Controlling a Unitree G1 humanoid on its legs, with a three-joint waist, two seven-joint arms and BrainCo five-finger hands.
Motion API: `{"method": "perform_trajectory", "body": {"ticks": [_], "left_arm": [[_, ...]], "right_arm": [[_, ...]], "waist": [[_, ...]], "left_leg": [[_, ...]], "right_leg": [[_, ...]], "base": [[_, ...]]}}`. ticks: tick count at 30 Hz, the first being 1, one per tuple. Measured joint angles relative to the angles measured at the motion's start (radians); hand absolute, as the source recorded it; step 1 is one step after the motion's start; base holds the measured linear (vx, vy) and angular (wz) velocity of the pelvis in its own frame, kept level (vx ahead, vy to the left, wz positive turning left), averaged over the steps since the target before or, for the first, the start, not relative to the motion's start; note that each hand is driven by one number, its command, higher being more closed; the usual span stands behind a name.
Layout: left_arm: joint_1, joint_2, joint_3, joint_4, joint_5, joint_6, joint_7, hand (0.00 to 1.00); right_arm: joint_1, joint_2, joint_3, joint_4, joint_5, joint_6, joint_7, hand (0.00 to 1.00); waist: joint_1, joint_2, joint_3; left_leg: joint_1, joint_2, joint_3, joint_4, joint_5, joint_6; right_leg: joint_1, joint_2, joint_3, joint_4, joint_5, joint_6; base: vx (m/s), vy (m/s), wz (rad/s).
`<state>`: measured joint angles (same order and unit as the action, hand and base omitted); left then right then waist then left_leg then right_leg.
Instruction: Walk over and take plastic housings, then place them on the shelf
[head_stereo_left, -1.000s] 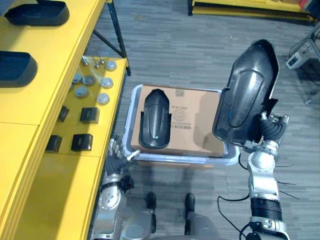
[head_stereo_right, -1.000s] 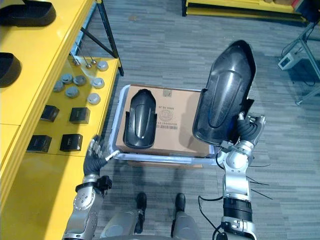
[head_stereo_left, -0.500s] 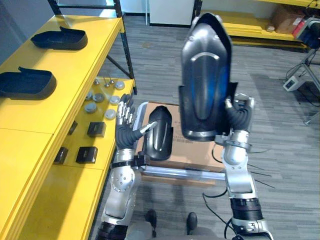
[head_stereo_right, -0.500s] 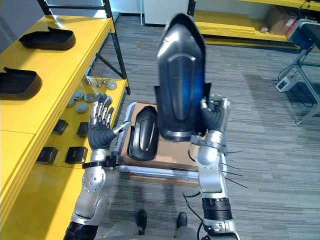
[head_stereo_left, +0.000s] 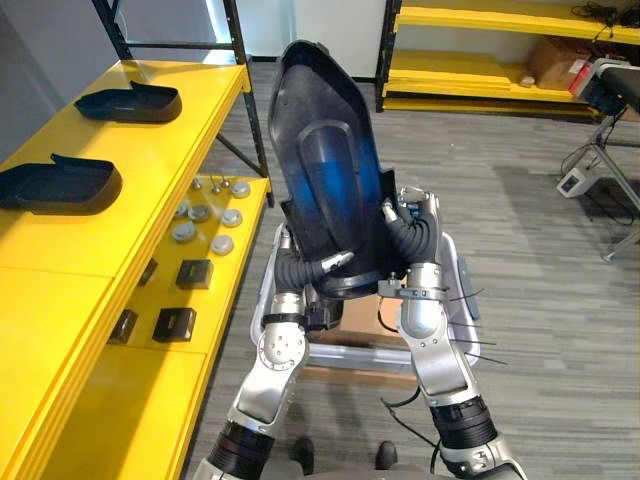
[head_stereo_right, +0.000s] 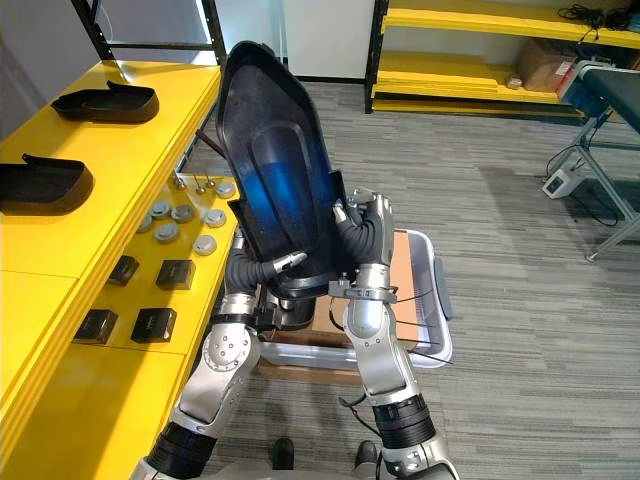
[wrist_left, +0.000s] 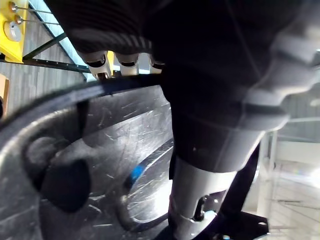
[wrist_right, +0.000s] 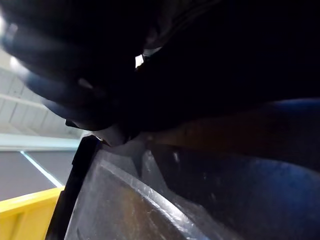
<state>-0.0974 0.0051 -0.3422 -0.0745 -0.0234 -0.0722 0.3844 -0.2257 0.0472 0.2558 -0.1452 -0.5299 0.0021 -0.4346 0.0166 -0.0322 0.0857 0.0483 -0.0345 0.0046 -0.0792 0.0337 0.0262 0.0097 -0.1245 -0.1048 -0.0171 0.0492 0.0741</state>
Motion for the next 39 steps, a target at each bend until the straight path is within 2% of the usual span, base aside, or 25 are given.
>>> {"method": "perform_trajectory", "body": {"ticks": [3, 8, 14, 18, 21, 25, 29, 32, 34, 36, 39], "left_arm": [[-0.004, 0.003, -0.002, 0.019, 0.0, 0.011, 0.014, 1.0], [-0.01, 0.017, 0.0, 0.041, -0.001, 0.029, 0.016, 1.0], [-0.008, 0.019, 0.032, 0.035, 0.052, 0.029, 0.011, 1.0], [0.002, 0.016, 0.064, -0.009, 0.097, 0.026, 0.007, 1.0], [0.021, 0.014, 0.097, -0.035, 0.118, 0.023, 0.003, 1.0], [0.08, 0.008, 0.19, -0.042, 0.126, 0.018, -0.008, 1.0], [0.131, 0.008, 0.257, -0.043, 0.126, 0.018, -0.011, 1.0], [0.185, 0.008, 0.296, -0.066, 0.126, 0.018, -0.014, 1.0], [0.219, 0.004, 0.31, -0.11, 0.125, 0.018, -0.018, 1.0], [0.238, 0.002, 0.315, -0.13, 0.125, 0.006, -0.035, 1.0], [0.258, 0.009, 0.314, -0.131, 0.125, -0.01, -0.057, 1.0]], "right_arm": [[0.016, -0.009, 0.019, 0.0, 0.013, -0.011, -0.001, 0.0], [0.03, -0.038, 0.049, 0.0, 0.097, -0.064, 0.01, 0.0], [0.03, -0.079, 0.047, -0.001, 0.184, -0.093, 0.071, 0.0], [0.061, -0.095, -0.011, -0.079, 0.276, -0.127, 0.114, 0.0], [0.064, -0.095, -0.122, -0.126, 0.33, -0.157, 0.124, 0.0], [0.08, -0.104, -0.412, -0.159, 0.431, -0.193, 0.094, 0.0], [0.15, -0.13, -0.587, -0.137, 0.503, -0.194, 0.057, 0.0], [0.203, -0.134, -0.676, 0.023, 0.554, -0.212, 0.038, 0.0], [0.254, -0.135, -0.718, 0.249, 0.631, -0.202, 0.051, 0.0], [0.284, -0.135, -0.725, 0.368, 0.676, -0.18, 0.08, 0.0], [0.352, -0.135, -0.695, 0.607, 0.727, -0.161, 0.175, 0.0]], "waist": [[-0.004, 0.0, -0.015], [-0.003, 0.0, -0.015], [-0.002, 0.0, -0.016], [-0.003, 0.0, -0.016], [-0.004, 0.0, -0.016], [-0.006, 0.0, -0.016], [-0.008, 0.003, -0.019], [-0.027, 0.002, -0.037], [-0.029, 0.004, -0.041], [-0.028, 0.01, -0.044], [-0.027, 0.021, -0.051]], "left_leg": [[0.005, 0.0, 0.003, -0.01, 0.003, 0.0], [0.009, 0.001, 0.005, -0.01, 0.003, 0.0], [0.021, 0.002, 0.018, -0.013, 0.003, 0.0], [0.026, 0.003, 0.023, -0.014, 0.003, 0.0], [0.027, 0.003, 0.024, -0.014, 0.003, 0.0], [0.027, 0.002, 0.024, -0.015, 0.003, 0.0], [0.022, 0.002, 0.025, -0.015, 0.003, -0.001], [0.016, 0.002, 0.024, -0.015, 0.002, -0.001], [0.014, 0.004, 0.024, -0.015, 0.001, -0.001], [0.011, 0.005, 0.024, -0.015, -0.002, -0.007], [0.008, 0.008, 0.022, -0.015, -0.002, -0.007]], "right_leg": [[0.001, 0.0, 0.002, -0.005, 0.0, 0.0], [0.005, 0.001, 0.004, -0.005, 0.0, 0.0], [0.008, 0.002, 0.021, -0.004, 0.001, 0.001], [0.009, 0.002, 0.025, -0.002, 0.001, 0.001], [0.009, 0.002, 0.026, -0.002, 0.001, 0.001], [0.009, 0.002, 0.026, -0.001, -0.001, 0.003], [0.004, 0.002, 0.025, -0.002, -0.002, 0.005], [0.0, 0.003, 0.024, -0.005, -0.002, 0.005], [-0.001, 0.003, 0.025, -0.005, -0.002, 0.005], [-0.004, 0.002, 0.028, -0.005, -0.002, 0.005], [-0.005, 0.005, 0.03, -0.005, -0.002, 0.005]], "base": [[0.0, -0.003, -0.02], [0.0, 0.0, 0.0], [-0.03, -0.005, -0.07], [-0.01, -0.004, -0.02], [0.0, 0.0, 0.0], [0.0, 0.0, 0.0], [0.0, 0.0, 0.0], [0.0, 0.0, 0.0], [0.0, 0.0, 0.0], [0.0, 0.0, 0.0], [0.0, 0.0, 0.0]]}}
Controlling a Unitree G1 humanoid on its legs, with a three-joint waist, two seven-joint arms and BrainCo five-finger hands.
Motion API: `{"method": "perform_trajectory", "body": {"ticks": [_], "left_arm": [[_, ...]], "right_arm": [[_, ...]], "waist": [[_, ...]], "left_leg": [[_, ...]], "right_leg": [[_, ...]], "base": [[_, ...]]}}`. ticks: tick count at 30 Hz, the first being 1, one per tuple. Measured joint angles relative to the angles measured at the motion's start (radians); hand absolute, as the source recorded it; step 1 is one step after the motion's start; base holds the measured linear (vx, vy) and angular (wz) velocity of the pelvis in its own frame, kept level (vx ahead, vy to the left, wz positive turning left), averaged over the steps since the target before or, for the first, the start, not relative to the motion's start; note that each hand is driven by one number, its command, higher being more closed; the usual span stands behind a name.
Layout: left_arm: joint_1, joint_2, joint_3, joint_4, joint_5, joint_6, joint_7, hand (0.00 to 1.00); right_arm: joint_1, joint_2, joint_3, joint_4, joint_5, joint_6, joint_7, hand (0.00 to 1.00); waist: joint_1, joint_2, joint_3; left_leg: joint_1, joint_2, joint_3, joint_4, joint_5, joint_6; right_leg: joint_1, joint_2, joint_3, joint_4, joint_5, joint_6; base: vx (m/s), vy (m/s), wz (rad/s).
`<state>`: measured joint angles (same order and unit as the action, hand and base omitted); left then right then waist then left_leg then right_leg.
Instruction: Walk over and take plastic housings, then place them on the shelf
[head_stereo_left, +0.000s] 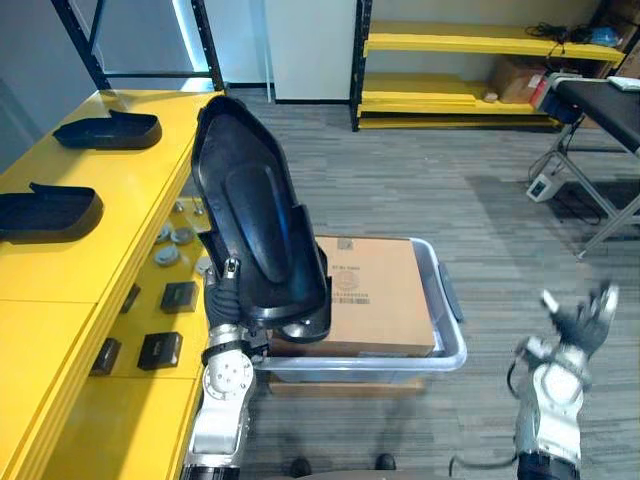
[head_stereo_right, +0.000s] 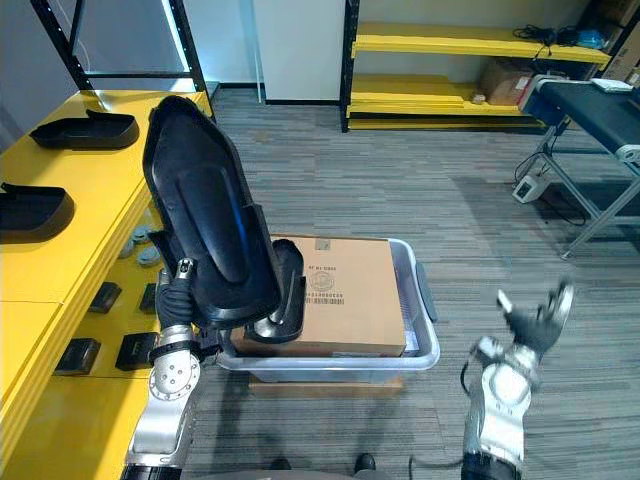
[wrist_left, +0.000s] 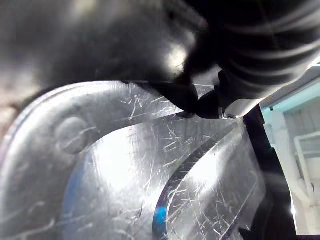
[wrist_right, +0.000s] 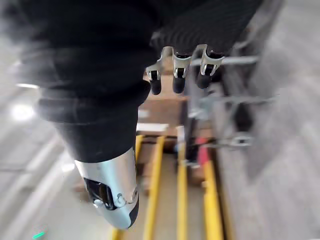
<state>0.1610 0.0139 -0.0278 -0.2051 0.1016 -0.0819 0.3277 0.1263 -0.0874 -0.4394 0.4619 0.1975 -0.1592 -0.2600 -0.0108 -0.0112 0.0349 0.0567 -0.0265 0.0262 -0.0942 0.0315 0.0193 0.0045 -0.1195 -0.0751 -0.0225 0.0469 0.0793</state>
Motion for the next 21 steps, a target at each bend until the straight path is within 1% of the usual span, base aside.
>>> {"method": "perform_trajectory", "body": {"ticks": [1, 2, 3, 5, 6, 7, 8, 9, 10, 11, 12, 13, 14, 15, 16, 17, 18, 19, 20, 21], "left_arm": [[0.007, 0.0, 0.0, -0.001, 0.0, -0.003, -0.004, 1.0], [0.027, 0.0, -0.002, -0.013, -0.001, -0.003, -0.024, 1.0], [0.04, -0.001, -0.008, -0.021, -0.001, -0.003, -0.034, 1.0], [0.055, -0.002, -0.012, -0.023, -0.003, -0.006, -0.048, 1.0], [0.062, -0.004, -0.012, -0.023, -0.007, -0.006, -0.055, 1.0], [0.067, -0.009, -0.016, -0.023, -0.01, -0.006, -0.066, 1.0], [0.069, -0.011, -0.021, -0.024, -0.01, -0.006, -0.066, 1.0], [0.084, -0.021, -0.025, -0.044, -0.014, -0.006, -0.074, 1.0], [0.095, -0.025, -0.025, -0.059, -0.016, -0.007, -0.077, 1.0], [0.11, -0.029, -0.024, -0.081, -0.026, -0.013, -0.082, 1.0], [0.12, -0.032, -0.024, -0.104, -0.036, -0.019, -0.086, 1.0], [0.127, -0.04, -0.025, -0.123, -0.051, -0.028, -0.088, 1.0], [0.126, -0.044, -0.025, -0.13, -0.052, -0.031, -0.087, 1.0], [0.125, -0.054, -0.026, -0.149, -0.052, -0.033, -0.087, 1.0], [0.121, -0.066, -0.035, -0.16, -0.055, -0.038, -0.087, 1.0], [0.122, -0.07, -0.036, -0.164, -0.062, -0.038, -0.087, 1.0], [0.122, -0.073, -0.036, -0.169, -0.074, -0.038, -0.087, 1.0], [0.122, -0.081, -0.035, -0.169, -0.089, -0.039, -0.087, 1.0], [0.122, -0.081, -0.037, -0.169, -0.091, -0.039, -0.087, 1.0], [0.121, -0.081, -0.039, -0.169, -0.091, -0.039, -0.087, 1.0]], "right_arm": [[0.01, 0.0, 0.014, 0.039, 0.007, 0.008, 0.016, 0.0], [0.037, 0.005, 0.048, 0.117, 0.013, 0.016, 0.065, 0.0], [0.051, 0.011, 0.068, 0.162, 0.016, 0.018, 0.092, 0.0], [0.064, 0.035, 0.084, 0.232, 0.02, 0.028, 0.125, 0.0], [0.068, 0.046, 0.095, 0.267, 0.021, 0.033, 0.134, 0.0], [0.078, 0.06, 0.108, 0.305, 0.021, 0.041, 0.139, 0.0], [0.084, 0.07, 0.117, 0.319, 0.021, 0.048, 0.142, 0.0], [0.091, 0.09, 0.145, 0.347, 0.018, 0.059, 0.154, 0.0], [0.092, 0.096, 0.152, 0.351, 0.017, 0.061, 0.157, 0.0], [0.093, 0.107, 0.178, 0.351, 0.008, 0.062, 0.16, 0.0], [0.089, 0.115, 0.207, 0.351, -0.008, 0.062, 0.168, 0.0], [0.076, 0.117, 0.231, 0.351, -0.016, 0.061, 0.172, 0.0], [0.067, 0.116, 0.245, 0.351, -0.022, 0.06, 0.173, 0.0], [0.05, 0.116, 0.263, 0.351, -0.033, 0.059, 0.173, 0.0], [0.039, 0.107, 0.271, 0.351, -0.049, 0.059, 0.169, 0.0], [0.028, 0.102, 0.276, 0.351, -0.053, 0.059, 0.167, 0.0], [0.013, 0.096, 0.283, 0.351, -0.054, 0.059, 0.163, 0.0], [-0.008, 0.09, 0.293, 0.351, -0.069, 0.06, 0.154, 0.0], [-0.015, 0.09, 0.296, 0.351, -0.075, 0.059, 0.153, 0.0], [-0.021, 0.092, 0.301, 0.351, -0.086, 0.06, 0.153, 0.0]], "waist": [[0.0, 0.001, -0.001], [0.0, 0.002, -0.001], [0.0, 0.001, -0.001], [0.004, 0.001, -0.001], [0.004, 0.001, -0.001], [0.005, 0.001, 0.0], [0.01, 0.0, 0.002], [0.021, -0.007, 0.008], [0.026, -0.01, 0.011], [0.028, -0.015, 0.014], [0.033, -0.021, 0.02], [0.044, -0.022, 0.032], [0.057, -0.019, 0.041], [0.075, -0.013, 0.058], [0.083, -0.008, 0.075], [0.084, -0.004, 0.08], [0.084, 0.0, 0.088], [0.086, 0.006, 0.099], [0.086, 0.008, 0.102], [0.087, 0.006, 0.103]], "left_leg": [[0.0, 0.001, -0.001, 0.0, 0.0, 0.0], [0.002, 0.004, -0.002, 0.0, -0.001, -0.002], [0.002, 0.006, -0.004, 0.0, -0.002, -0.004], [0.0, 0.009, -0.01, 0.0, -0.003, -0.004], [0.003, 0.01, -0.016, 0.0, -0.003, -0.004], [0.006, 0.01, -0.031, 0.006, -0.009, -0.01], [0.006, 0.009, -0.041, 0.012, -0.013, -0.009], [0.0, 0.008, -0.067, 0.03, -0.021, -0.011], [-0.008, 0.007, -0.08, 0.044, -0.026, -0.013], [-0.029, 0.002, -0.109, 0.074, -0.033, -0.015], [-0.066, -0.008, -0.158, 0.117, -0.044, -0.018], [-0.109, -0.02, -0.205, 0.167, -0.052, -0.019], [-0.131, -0.027, -0.232, 0.189, -0.055, -0.021], [-0.174, -0.044, -0.289, 0.228, -0.059, -0.02], [-0.216, -0.047, -0.3, 0.256, -0.059, -0.02], [-0.238, -0.045, -0.294, 0.265, -0.059, -0.02], [-0.255, -0.036, -0.262, 0.271, -0.059, -0.019], [-0.277, 0.005, -0.141, 0.27, -0.059, -0.017], [-0.282, 0.024, -0.08, 0.27, -0.059, -0.013], [-0.29, 0.049, 0.02, 0.271, -0.06, 0.015]], "right_leg": [[0.001, 0.001, -0.001, 0.0, 0.0, 0.0], [0.004, 0.003, -0.002, 0.0, 0.0, 0.0], [0.008, 0.005, -0.005, 0.0, 0.0, 0.0], [0.015, 0.007, -0.009, 0.001, -0.002, 0.001], [0.02, 0.007, -0.014, 0.002, -0.008, 0.006], [0.033, 0.005, -0.034, 0.008, -0.016, 0.005], [0.037, 0.003, -0.044, 0.016, -0.023, 0.004], [0.042, -0.005, -0.074, 0.047, -0.047, 0.007], [0.042, -0.006, -0.091, 0.06, -0.056, 0.006], [0.043, -0.011, -0.121, 0.078, -0.07, 0.008], [0.043, -0.024, -0.174, 0.098, -0.085, 0.005], [0.043, -0.028, -0.233, 0.115, -0.096, 0.008], [0.043, -0.038, -0.266, 0.123, -0.101, 0.006], [0.044, -0.045, -0.336, 0.135, -0.109, 0.007], [0.045, -0.056, -0.402, 0.15, -0.12, 0.01], [0.046, -0.062, -0.44, 0.159, -0.126, 0.012], [0.052, -0.073, -0.498, 0.172, -0.133, 0.014], [0.073, -0.093, -0.576, 0.187, -0.136, 0.017], [0.084, -0.1, -0.605, 0.192, -0.139, 0.022], [0.108, -0.108, -0.65, 0.197, -0.144, 0.03]], "base": [[0.0, 0.0, 0.0], [0.0, 0.0, 0.05], [0.0, 0.0, 0.06], [0.0, 0.0, 0.09], [-0.01, -0.015, 0.26], [-0.02, -0.021, 0.34], [-0.03, -0.032, 0.58], [-0.03, -0.023, 0.53], [-0.04, -0.037, 0.74], [-0.03, -0.026, 0.97], [-0.04, -0.044, 1.42], [-0.03, -0.024, 1.4], [-0.05, -0.012, 1.53], [-0.07, 0.009, 1.64], [-0.08, 0.012, 1.73], [-0.07, 0.01, 1.65], [-0.04, 0.03, 1.78], [-0.04, 0.041, 1.7], [-0.02, 0.061, 1.56], [0.0, 0.052, 1.37]]}}
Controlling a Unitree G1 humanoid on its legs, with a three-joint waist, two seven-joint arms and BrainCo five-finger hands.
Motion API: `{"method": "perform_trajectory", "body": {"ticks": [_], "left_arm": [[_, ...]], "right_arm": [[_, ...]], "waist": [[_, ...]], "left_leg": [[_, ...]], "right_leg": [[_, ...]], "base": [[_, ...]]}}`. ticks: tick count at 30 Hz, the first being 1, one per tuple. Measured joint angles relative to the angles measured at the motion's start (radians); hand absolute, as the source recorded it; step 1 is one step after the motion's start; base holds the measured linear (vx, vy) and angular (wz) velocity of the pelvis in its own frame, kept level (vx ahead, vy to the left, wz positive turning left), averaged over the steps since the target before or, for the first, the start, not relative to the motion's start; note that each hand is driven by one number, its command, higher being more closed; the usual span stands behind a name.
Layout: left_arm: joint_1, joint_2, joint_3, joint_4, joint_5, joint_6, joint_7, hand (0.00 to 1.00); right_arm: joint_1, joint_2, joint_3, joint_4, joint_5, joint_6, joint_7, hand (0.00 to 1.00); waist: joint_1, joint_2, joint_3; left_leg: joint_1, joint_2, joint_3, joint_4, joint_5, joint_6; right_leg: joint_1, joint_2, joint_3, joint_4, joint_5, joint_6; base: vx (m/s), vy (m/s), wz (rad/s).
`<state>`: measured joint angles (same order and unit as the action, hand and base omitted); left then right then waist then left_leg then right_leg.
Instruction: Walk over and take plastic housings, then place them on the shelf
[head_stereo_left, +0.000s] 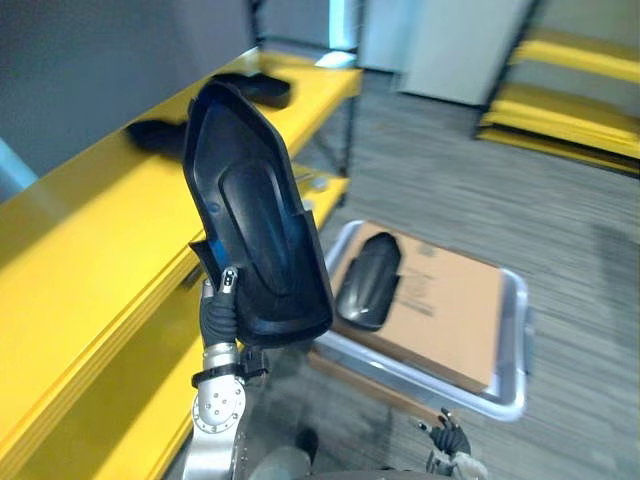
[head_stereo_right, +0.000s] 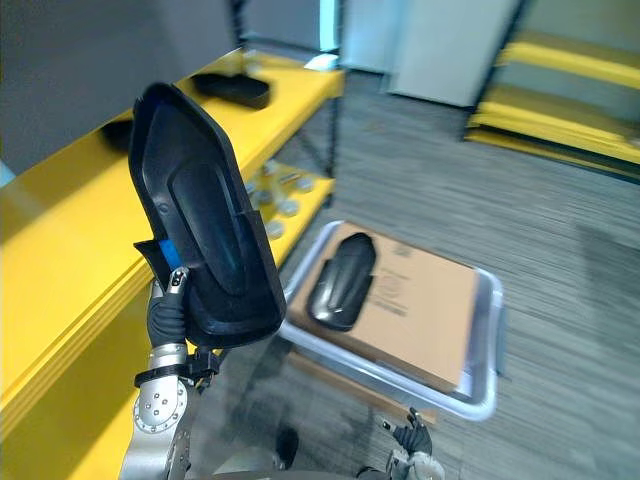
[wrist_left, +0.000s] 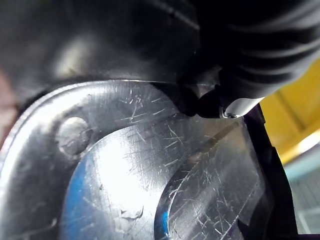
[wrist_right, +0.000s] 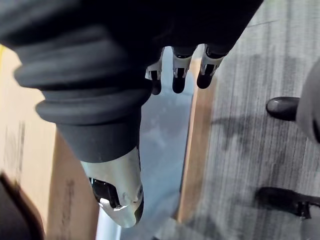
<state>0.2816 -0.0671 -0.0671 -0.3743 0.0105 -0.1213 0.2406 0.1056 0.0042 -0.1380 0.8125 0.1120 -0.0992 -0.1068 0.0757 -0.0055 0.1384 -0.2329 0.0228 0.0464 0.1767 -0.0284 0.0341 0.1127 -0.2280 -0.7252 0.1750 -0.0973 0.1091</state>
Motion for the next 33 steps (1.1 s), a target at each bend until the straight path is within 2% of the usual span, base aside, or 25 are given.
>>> {"method": "perform_trajectory", "body": {"ticks": [2, 3, 4, 5, 7, 8, 9, 10, 11, 12, 13, 14, 16, 19, 20, 22, 23, 25, 28, 33], "left_arm": [[-0.007, 0.0, -0.015, 0.0, 0.0, -0.007, -0.002, 1.0], [-0.011, 0.0, -0.016, 0.001, 0.0, -0.011, -0.002, 1.0], [-0.019, 0.0, -0.015, 0.001, 0.0, -0.014, -0.001, 1.0], [-0.035, -0.001, -0.017, 0.007, -0.001, -0.018, -0.002, 1.0], [-0.049, -0.001, -0.02, 0.023, -0.003, -0.022, -0.003, 1.0], [-0.049, 0.002, -0.027, 0.041, -0.004, -0.021, -0.007, 1.0], [-0.049, 0.008, -0.034, 0.049, -0.003, -0.021, -0.01, 1.0], [-0.05, 0.019, -0.055, 0.067, -0.003, -0.02, -0.016, 1.0], [-0.064, 0.042, -0.08, 0.091, -0.002, -0.02, -0.018, 1.0], [-0.07, 0.05, -0.085, 0.1, -0.001, -0.02, -0.019, 1.0], [-0.076, 0.059, -0.089, 0.115, -0.001, -0.02, -0.018, 1.0], [-0.079, 0.061, -0.092, 0.122, -0.001, -0.02, -0.017, 1.0], [-0.106, 0.063, -0.109, 0.153, 0.001, -0.02, -0.017, 1.0], [-0.116, 0.063, -0.134, 0.153, 0.003, -0.021, -0.006, 1.0], [-0.115, 0.062, -0.138, 0.153, 0.004, -0.021, -0.001, 1.0], [-0.116, 0.062, -0.138, 0.151, 0.003, -0.022, 0.008, 1.0], [-0.113, 0.048, -0.149, 0.153, 0.003, -0.021, 0.007, 1.0], [-0.114, 0.039, -0.182, 0.147, 0.002, -0.031, 0.001, 1.0], [-0.116, 0.031, -0.206, 0.148, 0.001, -0.031, -0.003, 1.0], [-0.147, 0.03, -0.209, 0.148, 0.001, -0.031, -0.008, 1.0]], "right_arm": [[0.0, -0.002, 0.02, 0.001, -0.008, 0.0, 0.001, 0.0], [-0.001, -0.005, 0.022, 0.001, -0.008, 0.0, 0.001, 0.0], [-0.002, -0.009, 0.026, 0.001, -0.009, 0.0, 0.002, 0.0], [-0.003, -0.007, 0.031, 0.003, -0.01, 0.0, 0.004, 0.0], [-0.004, -0.004, 0.029, 0.011, -0.018, 0.002, 0.006, 0.0], [-0.007, -0.004, 0.029, 0.03, -0.034, 0.016, 0.011, 0.0], [-0.011, -0.002, 0.029, 0.031, -0.039, 0.025, 0.015, 0.0], [0.002, 0.003, 0.029, 0.035, -0.044, 0.035, 0.018, 0.0], [0.007, 0.014, 0.03, 0.041, -0.045, 0.036, 0.021, 0.0], [0.009, 0.017, 0.031, 0.041, -0.045, 0.036, 0.022, 0.0], [0.004, 0.024, 0.032, 0.042, -0.045, 0.035, 0.022, 0.0], [0.002, 0.025, 0.034, 0.043, -0.045, 0.035, 0.022, 0.0], [0.001, 0.022, 0.036, 0.035, -0.044, 0.03, 0.021, 0.0], [0.01, 0.021, 0.038, 0.019, -0.044, 0.029, 0.018, 0.0], [0.018, 0.025, 0.04, 0.017, -0.044, 0.029, 0.018, 0.0], [0.039, 0.042, 0.05, 0.017, -0.044, 0.031, 0.019, 0.0], [0.04, 0.028, 0.059, 0.008, -0.043, 0.031, 0.018, 0.0], [0.048, 0.024, 0.06, -0.012, -0.043, 0.031, 0.017, 0.0], [0.045, 0.026, 0.058, -0.015, -0.042, 0.031, 0.016, 0.0], [0.052, 0.029, 0.041, -0.054, -0.042, 0.029, 0.016, 0.0]], "waist": [[-0.001, -0.001, 0.001], [0.0, 0.0, 0.001], [0.006, -0.001, 0.0], [0.022, -0.003, 0.0], [0.024, -0.006, -0.001], [0.023, -0.005, 0.0], [0.022, -0.007, 0.003], [0.013, -0.009, 0.007], [0.008, -0.011, 0.01], [0.004, -0.011, 0.01], [-0.01, -0.018, 0.012], [-0.011, -0.02, 0.013], [-0.023, -0.026, 0.013], [-0.058, -0.042, 0.01], [-0.057, -0.053, 0.004], [-0.041, -0.095, -0.016], [-0.04, -0.089, -0.023], [-0.033, -0.06, -0.029], [-0.033, -0.057, -0.029], [-0.033, -0.069, -0.036]], "left_leg": [[0.016, 0.053, 0.224, 0.007, 0.0, 0.016], [0.015, 0.061, 0.268, 0.009, 0.002, 0.019], [0.014, 0.063, 0.306, 0.009, 0.003, 0.02], [0.008, 0.038, 0.296, 0.007, 0.004, 0.022], [0.002, -0.002, 0.272, 0.015, -0.01, 0.042], [0.011, -0.023, 0.253, 0.036, -0.031, 0.059], [0.02, -0.029, 0.246, 0.047, -0.037, 0.064], [0.046, -0.033, 0.218, 0.068, -0.059, 0.062], [0.071, -0.029, 0.187, 0.076, -0.075, 0.058], [0.08, -0.028, 0.172, 0.073, -0.076, 0.057], [0.107, -0.029, 0.147, 0.061, -0.077, 0.057], [0.118, -0.03, 0.138, 0.056, -0.077, 0.056], [0.143, -0.042, 0.074, 0.051, -0.08, 0.051], [0.142, -0.074, -0.035, 0.087, -0.099, 0.031], [0.142, -0.084, -0.054, 0.094, -0.105, 0.026], [0.135, -0.112, -0.087, 0.13, -0.141, 0.013], [0.126, -0.096, -0.114, 0.167, -0.162, -0.004], [0.104, -0.048, -0.123, 0.179, -0.166, -0.026], [0.109, -0.005, -0.131, 0.149, -0.138, -0.059], [0.143, 0.008, -0.137, 0.09, -0.118, -0.087]], "right_leg": [[0.061, -0.028, -0.121, -0.01, 0.001, 0.005], [0.069, -0.033, -0.141, -0.014, 0.003, 0.009], [0.081, -0.04, -0.168, -0.021, 0.003, 0.01], [0.092, -0.054, -0.187, -0.028, 0.001, 0.011], [0.107, -0.087, -0.204, -0.007, -0.007, 0.006], [0.108, -0.145, -0.201, 0.107, -0.011, -0.008], [0.101, -0.173, -0.182, 0.175, -0.013, -0.037], [0.06, -0.217, -0.076, 0.329, 0.002, -0.114], [0.007, -0.187, 0.09, 0.419, -0.042, -0.099], [-0.018, -0.162, 0.153, 0.436, -0.07, -0.087], [-0.075, -0.099, 0.292, 0.442, -0.13, -0.068], [-0.104, -0.068, 0.343, 0.429, -0.147, -0.065], [-0.194, 0.025, 0.485, 0.362, -0.175, -0.054], [-0.252, 0.077, 0.623, 0.319, -0.166, -0.039], [-0.256, 0.075, 0.636, 0.301, -0.156, -0.032], [-0.241, 0.053, 0.636, 0.226, -0.105, -0.038], [-0.217, 0.059, 0.587, 0.219, -0.103, -0.034], [-0.195, 0.091, 0.516, 0.169, -0.098, -0.051], [-0.157, 0.123, 0.458, 0.13, -0.079, -0.075], [-0.116, 0.139, 0.436, 0.073, -0.072, -0.084]], "base": [[0.04, 0.058, 1.54], [0.06, 0.078, 1.1], [0.06, 0.103, 0.82], [0.09, 0.144, 0.84], [0.1, 0.153, 0.64], [0.11, 0.143, 0.44], [0.18, 0.205, 0.52], [0.15, 0.156, 0.55], [0.19, 0.145, 0.58], [0.16, 0.073, 0.64], [0.16, 0.058, 0.47], [0.15, 0.033, 0.54], [0.12, -0.007, 0.8], [0.12, -0.087, 1.35], [0.11, -0.176, 1.22], [0.18, -0.296, 0.98], [0.17, -0.281, 0.87], [0.18, -0.274, 0.78], [0.17, -0.23, 0.41], [0.11, -0.105, 0.08]]}}
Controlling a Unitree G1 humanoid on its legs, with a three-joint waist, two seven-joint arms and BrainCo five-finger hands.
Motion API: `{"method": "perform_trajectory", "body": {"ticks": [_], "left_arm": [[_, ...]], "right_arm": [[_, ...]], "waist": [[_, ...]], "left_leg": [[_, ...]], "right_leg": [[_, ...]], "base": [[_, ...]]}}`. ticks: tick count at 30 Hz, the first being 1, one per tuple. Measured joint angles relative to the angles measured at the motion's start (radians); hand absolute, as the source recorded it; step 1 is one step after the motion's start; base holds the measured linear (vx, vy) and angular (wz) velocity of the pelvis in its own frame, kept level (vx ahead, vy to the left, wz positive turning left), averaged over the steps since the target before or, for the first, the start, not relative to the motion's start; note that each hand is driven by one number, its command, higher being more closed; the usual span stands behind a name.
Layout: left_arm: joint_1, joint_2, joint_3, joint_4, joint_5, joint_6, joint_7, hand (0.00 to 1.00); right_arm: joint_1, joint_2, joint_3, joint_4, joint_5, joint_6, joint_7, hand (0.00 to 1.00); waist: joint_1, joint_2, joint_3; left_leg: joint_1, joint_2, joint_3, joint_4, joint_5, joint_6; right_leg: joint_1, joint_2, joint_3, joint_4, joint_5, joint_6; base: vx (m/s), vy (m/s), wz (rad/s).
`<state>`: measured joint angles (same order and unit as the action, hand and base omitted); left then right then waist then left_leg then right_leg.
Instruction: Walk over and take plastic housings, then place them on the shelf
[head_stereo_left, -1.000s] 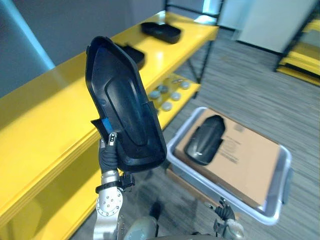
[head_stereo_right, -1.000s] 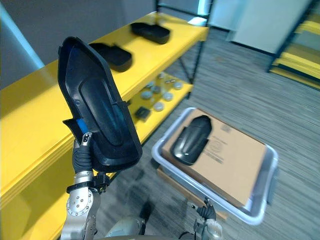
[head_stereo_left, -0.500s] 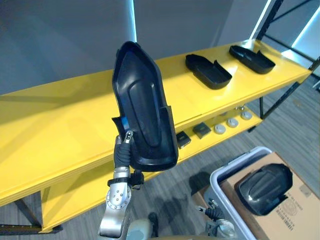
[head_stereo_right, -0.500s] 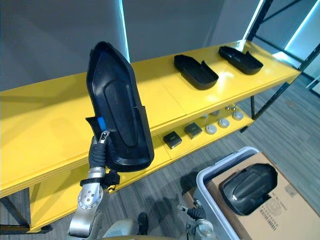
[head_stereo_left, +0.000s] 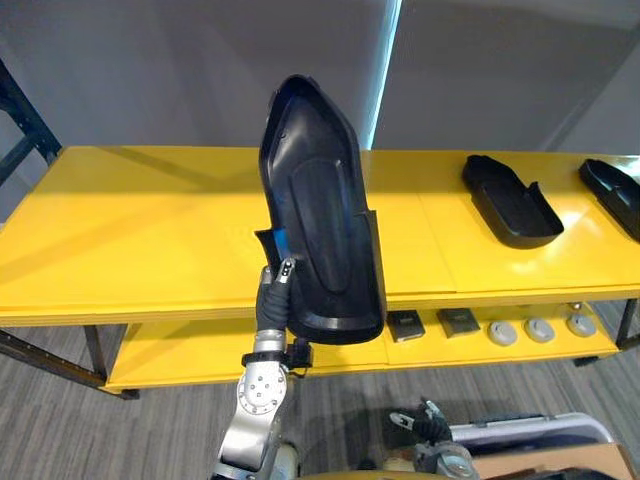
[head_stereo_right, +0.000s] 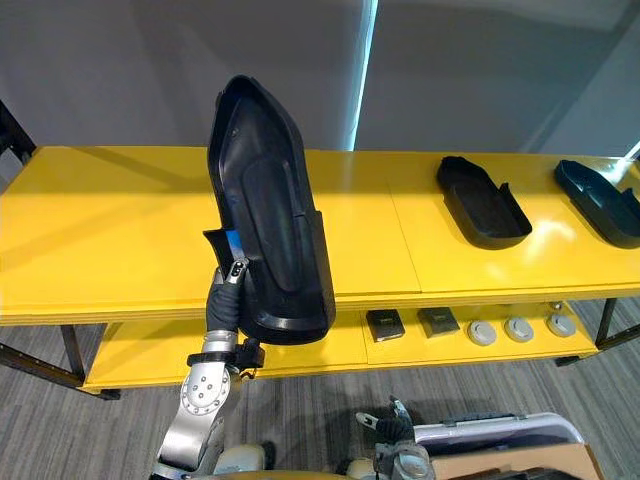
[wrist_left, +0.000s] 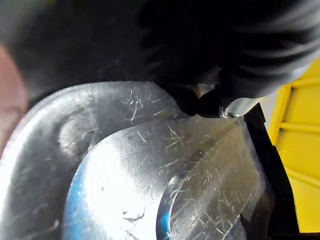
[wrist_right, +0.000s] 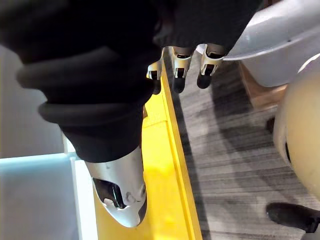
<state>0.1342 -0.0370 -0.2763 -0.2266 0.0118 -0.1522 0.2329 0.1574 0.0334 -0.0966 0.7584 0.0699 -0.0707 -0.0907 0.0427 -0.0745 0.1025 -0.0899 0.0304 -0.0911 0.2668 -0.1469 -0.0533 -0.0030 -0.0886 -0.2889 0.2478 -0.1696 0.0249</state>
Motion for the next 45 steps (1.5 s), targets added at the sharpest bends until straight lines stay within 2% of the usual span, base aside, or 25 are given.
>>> {"method": "perform_trajectory", "body": {"ticks": [9, 14, 16, 21, 25, 33, 37, 45], "left_arm": [[-0.062, 0.001, 0.042, 0.017, 0.025, 0.019, 0.018, 1.0], [-0.183, 0.002, 0.093, 0.153, 0.031, 0.035, 0.048, 1.0], [-0.226, 0.008, 0.124, 0.238, 0.031, 0.042, 0.059, 1.0], [-0.343, 0.062, 0.186, 0.405, 0.029, 0.086, 0.087, 1.0], [-0.41, 0.105, 0.25, 0.5, 0.027, 0.112, 0.122, 1.0], [-0.567, 0.173, 0.314, 0.684, 0.018, 0.149, 0.148, 1.0], [-0.63, 0.208, 0.327, 0.757, 0.02, 0.175, 0.159, 1.0], [-0.703, 0.219, 0.332, 0.83, 0.02, 0.194, 0.158, 1.0]], "right_arm": [[0.014, 0.011, -0.005, 0.004, -0.002, 0.0, 0.004, 0.0], [0.027, 0.009, -0.003, 0.021, -0.005, 0.001, 0.007, 0.0], [0.023, 0.001, -0.002, 0.041, -0.016, 0.001, 0.008, 0.0], [0.017, -0.007, 0.003, 0.051, -0.042, 0.003, 0.01, 0.0], [-0.003, -0.024, 0.036, 0.051, -0.048, 0.005, 0.025, 0.0], [-0.023, -0.035, 0.039, 0.051, -0.07, 0.005, 0.038, 0.0], [-0.045, -0.043, 0.039, 0.051, -0.07, 0.005, 0.048, 0.0], [-0.061, -0.041, 0.044, 0.052, -0.07, 0.005, 0.051, 0.0]], "waist": [[0.001, -0.017, -0.022], [-0.004, -0.016, -0.045], [-0.028, -0.006, -0.056], [-0.045, 0.001, -0.059], [-0.081, 0.0, -0.059], [-0.09, -0.001, -0.057], [-0.109, -0.003, -0.044], [-0.115, -0.008, 0.005]], "left_leg": [[0.029, 0.002, 0.018, -0.104, 0.053, 0.009], [0.068, 0.002, 0.023, -0.201, 0.11, 0.01], [0.09, 0.003, 0.025, -0.271, 0.152, 0.009], [0.109, 0.007, 0.041, -0.357, 0.208, 0.01], [0.103, 0.001, 0.058, -0.36, 0.212, 0.014], [0.087, -0.009, 0.068, -0.361, 0.213, 0.014], [0.084, -0.013, 0.075, -0.361, 0.216, 0.018], [0.084, -0.015, 0.096, -0.361, 0.215, 0.019]], "right_leg": [[0.034, 0.016, 0.014, -0.139, 0.079, -0.003], [0.047, 0.022, 0.019, -0.189, 0.112, -0.002], [0.05, 0.026, 0.022, -0.223, 0.136, -0.002], [0.042, 0.037, 0.048, -0.281, 0.18, 0.006], [0.032, 0.035, 0.068, -0.309, 0.205, 0.011], [0.023, 0.036, 0.086, -0.34, 0.229, 0.008], [0.015, 0.038, 0.097, -0.341, 0.232, 0.009], [0.008, 0.039, 0.123, -0.34, 0.241, 0.009]], "base": [[-0.01, 0.008, -0.05], [-0.08, -0.005, -0.03], [-0.08, -0.005, -0.04], [-0.07, 0.015, -0.16], [-0.04, 0.027, -0.14], [-0.01, 0.009, -0.06], [0.0, 0.009, -0.07], [-0.02, 0.007, -0.1]]}}
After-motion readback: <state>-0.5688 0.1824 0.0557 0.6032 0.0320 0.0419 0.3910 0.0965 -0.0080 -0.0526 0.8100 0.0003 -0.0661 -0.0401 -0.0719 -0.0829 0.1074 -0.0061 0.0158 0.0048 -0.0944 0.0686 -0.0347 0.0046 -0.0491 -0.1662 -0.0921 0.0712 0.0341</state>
